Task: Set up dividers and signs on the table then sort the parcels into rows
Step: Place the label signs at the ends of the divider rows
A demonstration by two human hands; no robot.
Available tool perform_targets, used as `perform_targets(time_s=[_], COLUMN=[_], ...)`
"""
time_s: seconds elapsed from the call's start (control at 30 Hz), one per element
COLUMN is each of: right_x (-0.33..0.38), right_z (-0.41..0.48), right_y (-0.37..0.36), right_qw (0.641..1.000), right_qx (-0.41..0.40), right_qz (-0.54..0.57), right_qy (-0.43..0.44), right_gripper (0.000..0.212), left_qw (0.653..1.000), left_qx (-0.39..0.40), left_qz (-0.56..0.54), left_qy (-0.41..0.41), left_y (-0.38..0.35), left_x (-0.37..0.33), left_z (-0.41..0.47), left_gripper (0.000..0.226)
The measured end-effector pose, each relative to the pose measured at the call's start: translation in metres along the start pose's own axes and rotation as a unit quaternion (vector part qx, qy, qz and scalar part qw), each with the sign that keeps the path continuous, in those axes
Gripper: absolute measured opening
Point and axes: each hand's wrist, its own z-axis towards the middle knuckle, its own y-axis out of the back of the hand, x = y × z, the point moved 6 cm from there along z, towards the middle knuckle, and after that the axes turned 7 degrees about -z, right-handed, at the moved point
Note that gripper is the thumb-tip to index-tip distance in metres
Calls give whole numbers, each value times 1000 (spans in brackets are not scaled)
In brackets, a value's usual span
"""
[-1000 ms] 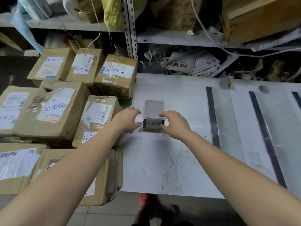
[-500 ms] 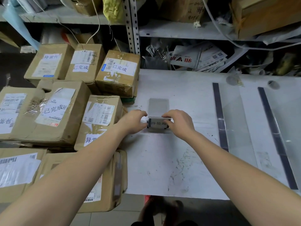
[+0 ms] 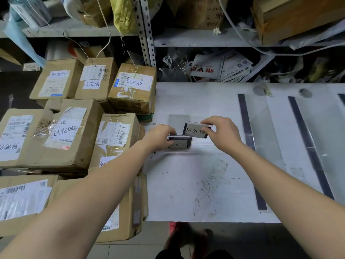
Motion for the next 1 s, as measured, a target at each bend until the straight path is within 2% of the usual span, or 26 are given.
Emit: perform_targets(time_s=[0.27, 0.5, 0.77, 1.0], right_x=[-23, -29, -32, -32], right_z=[-12, -17, -17, -16], right_y=[8, 6, 3, 3], right_qw=[999, 999, 999, 998], right_qx=[-3, 1, 6, 6], right_qz=[-17, 2, -5, -6], right_qy=[-43, -49, -48, -55], right_gripper=[21, 20, 20, 20], left_qw=[996, 996, 994, 992], left_qx=[-11, 19, 7, 23], left_qz=[-88, -84, -76, -111], left_qy=[-2, -38, -72, -58], left_y=[-7, -1, 7, 8], left_x=[3, 9, 12, 19], left_z=[13, 19, 20, 26], left_gripper=[29, 24, 25, 24])
